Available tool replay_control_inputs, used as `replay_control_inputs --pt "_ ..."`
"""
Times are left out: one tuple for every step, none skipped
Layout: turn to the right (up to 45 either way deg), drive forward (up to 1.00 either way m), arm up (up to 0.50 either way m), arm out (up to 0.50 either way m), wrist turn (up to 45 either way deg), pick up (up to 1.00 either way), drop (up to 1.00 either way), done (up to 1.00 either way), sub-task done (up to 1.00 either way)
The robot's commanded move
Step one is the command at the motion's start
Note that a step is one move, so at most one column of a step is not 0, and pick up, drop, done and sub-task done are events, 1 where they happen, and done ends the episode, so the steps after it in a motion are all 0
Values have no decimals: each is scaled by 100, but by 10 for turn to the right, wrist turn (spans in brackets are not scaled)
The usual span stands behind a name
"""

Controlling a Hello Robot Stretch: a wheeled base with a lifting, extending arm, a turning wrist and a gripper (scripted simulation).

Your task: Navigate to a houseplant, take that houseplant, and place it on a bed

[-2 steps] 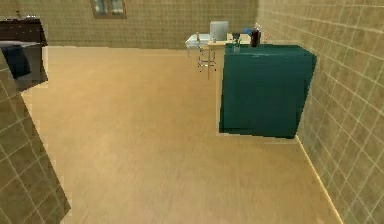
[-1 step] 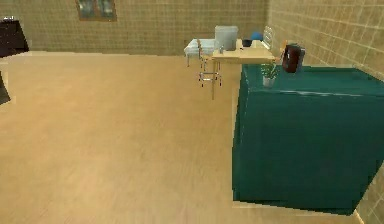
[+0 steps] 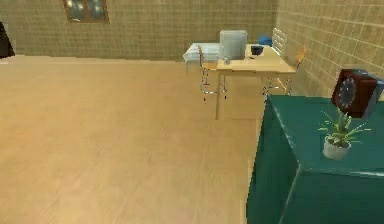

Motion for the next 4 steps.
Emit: replay_control_inputs --pt "-450 0 0 0 0 0 0 0 0" --pt "0 0 50 0 0 0 0 0 0" --pt "0 0 38 0 0 0 0 0 0" --pt "0 0 0 40 0 0 0 0 0"
